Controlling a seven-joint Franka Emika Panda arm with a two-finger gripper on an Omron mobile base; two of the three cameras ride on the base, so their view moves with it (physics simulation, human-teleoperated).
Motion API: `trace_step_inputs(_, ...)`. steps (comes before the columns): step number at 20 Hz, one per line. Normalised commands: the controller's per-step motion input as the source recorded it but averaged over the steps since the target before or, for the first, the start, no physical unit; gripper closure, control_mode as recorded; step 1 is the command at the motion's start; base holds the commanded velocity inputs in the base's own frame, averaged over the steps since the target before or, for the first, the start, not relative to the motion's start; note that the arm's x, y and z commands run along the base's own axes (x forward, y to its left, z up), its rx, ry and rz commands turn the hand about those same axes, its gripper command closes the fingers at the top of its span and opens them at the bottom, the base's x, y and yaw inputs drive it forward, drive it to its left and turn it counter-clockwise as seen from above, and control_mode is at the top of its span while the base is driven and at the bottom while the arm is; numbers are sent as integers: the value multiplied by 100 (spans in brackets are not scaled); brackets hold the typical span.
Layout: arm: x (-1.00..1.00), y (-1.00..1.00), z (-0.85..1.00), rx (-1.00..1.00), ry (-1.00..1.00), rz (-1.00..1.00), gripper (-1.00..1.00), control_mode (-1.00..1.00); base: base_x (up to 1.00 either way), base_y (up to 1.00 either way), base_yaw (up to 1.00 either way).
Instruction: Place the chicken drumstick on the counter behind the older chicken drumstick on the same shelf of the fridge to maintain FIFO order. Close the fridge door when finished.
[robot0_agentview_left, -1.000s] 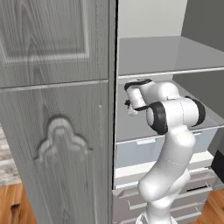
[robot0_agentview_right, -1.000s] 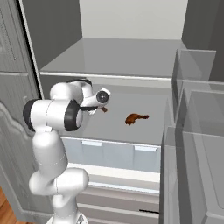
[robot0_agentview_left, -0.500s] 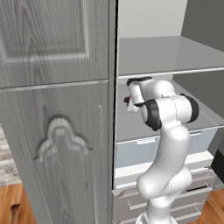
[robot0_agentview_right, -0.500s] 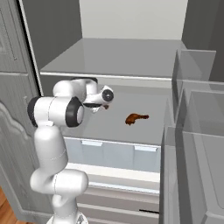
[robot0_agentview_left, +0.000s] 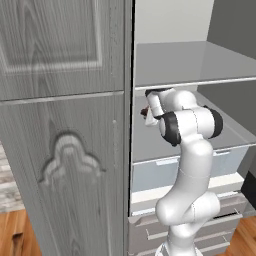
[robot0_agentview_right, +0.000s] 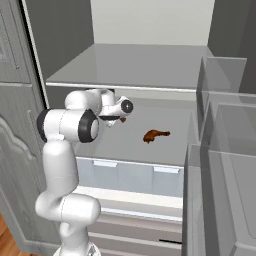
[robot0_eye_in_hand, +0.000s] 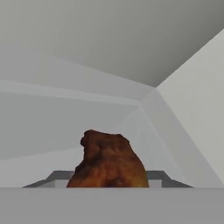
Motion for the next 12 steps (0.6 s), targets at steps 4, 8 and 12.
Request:
trace_step_inputs(4, 0, 2, -32, -1, -3, 0, -100, -100, 0, 0, 0)
trace_step_inputs(8, -4, 1, -21, 0, -5, 0, -100, -100, 0, 0, 0)
trace_step_inputs(12, -13, 0, -2, 0, -12, 0, -100, -100, 0, 0, 0)
